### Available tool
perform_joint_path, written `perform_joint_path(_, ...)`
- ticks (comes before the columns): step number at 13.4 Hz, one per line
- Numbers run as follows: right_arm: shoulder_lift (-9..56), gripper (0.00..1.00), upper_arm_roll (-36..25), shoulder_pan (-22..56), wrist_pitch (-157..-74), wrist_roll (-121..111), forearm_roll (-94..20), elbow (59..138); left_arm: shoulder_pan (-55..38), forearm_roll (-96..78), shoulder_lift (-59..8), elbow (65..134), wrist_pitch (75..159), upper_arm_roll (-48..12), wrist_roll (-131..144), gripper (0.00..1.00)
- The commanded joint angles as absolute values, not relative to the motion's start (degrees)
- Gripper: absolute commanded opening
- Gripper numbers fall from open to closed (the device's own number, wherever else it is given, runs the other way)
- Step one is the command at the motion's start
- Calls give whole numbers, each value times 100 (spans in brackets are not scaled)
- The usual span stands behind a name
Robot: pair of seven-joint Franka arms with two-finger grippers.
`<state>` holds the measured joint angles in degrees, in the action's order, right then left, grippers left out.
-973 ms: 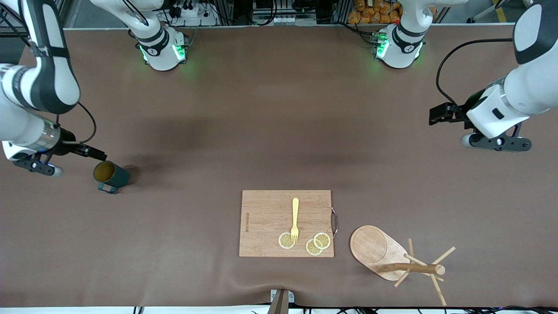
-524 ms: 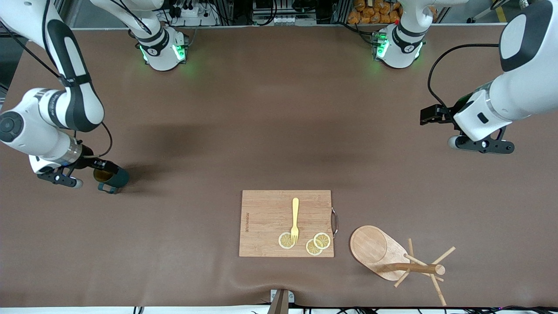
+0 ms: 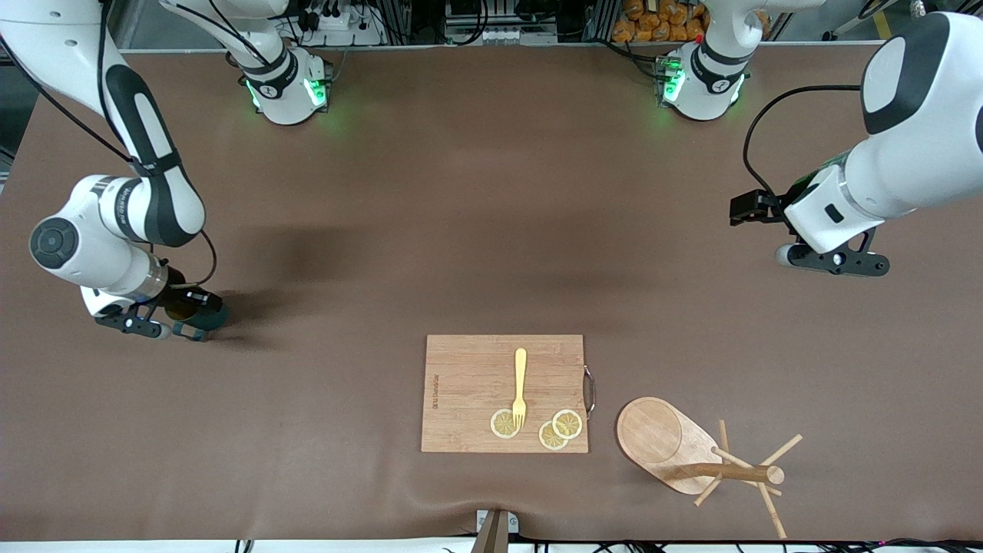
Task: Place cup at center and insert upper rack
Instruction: 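Grasp the teal mug rim with the right gripper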
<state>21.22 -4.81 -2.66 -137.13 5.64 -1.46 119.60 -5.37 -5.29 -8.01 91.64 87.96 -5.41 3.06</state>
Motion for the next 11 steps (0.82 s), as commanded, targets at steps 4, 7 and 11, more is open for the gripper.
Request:
perform_joint_path(4,2224,0,-483,-220,-13702,615,-62,11909,-554,-536,-800,9202,8886,-580,193,100)
perform_joint_path(7,2119,0,-466,-62,-13397,763,-62,11805,-536,-536,-809,9202,8894,-598,193,100)
perform_joint_path(11,1864,0,112,123,-12254,2202,-70,11356,-545,-519,-887,9185,8929,-606,193,100)
